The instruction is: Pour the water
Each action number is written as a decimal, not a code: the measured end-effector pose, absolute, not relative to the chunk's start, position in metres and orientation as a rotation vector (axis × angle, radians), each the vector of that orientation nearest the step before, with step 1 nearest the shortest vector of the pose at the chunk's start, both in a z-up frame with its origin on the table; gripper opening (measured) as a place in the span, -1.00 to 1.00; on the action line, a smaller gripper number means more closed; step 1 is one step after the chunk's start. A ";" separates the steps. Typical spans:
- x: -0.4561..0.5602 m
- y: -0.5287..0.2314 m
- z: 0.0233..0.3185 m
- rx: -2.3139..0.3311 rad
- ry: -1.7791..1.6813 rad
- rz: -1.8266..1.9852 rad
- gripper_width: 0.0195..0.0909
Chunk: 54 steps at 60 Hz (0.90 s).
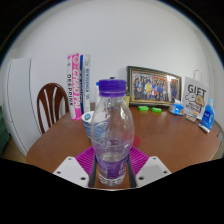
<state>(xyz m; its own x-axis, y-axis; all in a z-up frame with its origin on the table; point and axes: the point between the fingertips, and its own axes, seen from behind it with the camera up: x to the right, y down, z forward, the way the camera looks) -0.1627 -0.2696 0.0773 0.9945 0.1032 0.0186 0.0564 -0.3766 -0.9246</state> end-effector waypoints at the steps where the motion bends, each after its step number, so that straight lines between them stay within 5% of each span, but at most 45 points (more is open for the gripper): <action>1: -0.162 -0.269 0.077 -1.958 -0.114 0.048 -0.28; 7: -0.154 -0.269 0.082 -1.964 -0.094 0.023 -0.50; 34: -0.068 -0.190 0.194 -1.862 -0.476 -0.648 -0.52; 54: -0.055 -0.122 0.207 -1.581 -1.143 -1.349 -0.52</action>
<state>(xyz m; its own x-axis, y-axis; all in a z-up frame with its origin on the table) -0.0554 -0.1221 0.2071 0.0451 0.1565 0.9867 0.9477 -0.3192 0.0073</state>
